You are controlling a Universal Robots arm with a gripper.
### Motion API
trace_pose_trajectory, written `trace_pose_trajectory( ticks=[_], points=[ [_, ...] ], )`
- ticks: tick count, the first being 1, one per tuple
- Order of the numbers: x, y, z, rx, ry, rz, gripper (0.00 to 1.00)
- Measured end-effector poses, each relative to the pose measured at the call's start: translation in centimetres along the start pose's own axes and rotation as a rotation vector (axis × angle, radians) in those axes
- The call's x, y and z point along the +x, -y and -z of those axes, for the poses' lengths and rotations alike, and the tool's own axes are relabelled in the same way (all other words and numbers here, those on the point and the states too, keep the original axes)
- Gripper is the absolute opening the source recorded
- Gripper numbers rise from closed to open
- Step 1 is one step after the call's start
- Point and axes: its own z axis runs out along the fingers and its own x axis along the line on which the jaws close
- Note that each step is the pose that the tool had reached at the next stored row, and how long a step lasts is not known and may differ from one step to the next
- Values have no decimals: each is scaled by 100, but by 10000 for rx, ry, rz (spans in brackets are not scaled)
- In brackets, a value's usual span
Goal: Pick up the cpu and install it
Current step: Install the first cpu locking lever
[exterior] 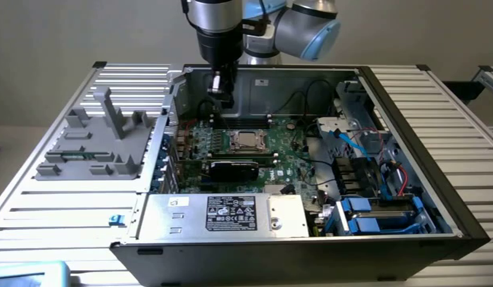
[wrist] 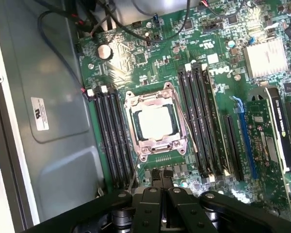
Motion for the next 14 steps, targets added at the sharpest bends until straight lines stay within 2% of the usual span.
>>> trace_pose_trajectory(
  ticks=[14],
  points=[
    [-2, 1, -23, -240, 101, -2500, 11]
  ],
)
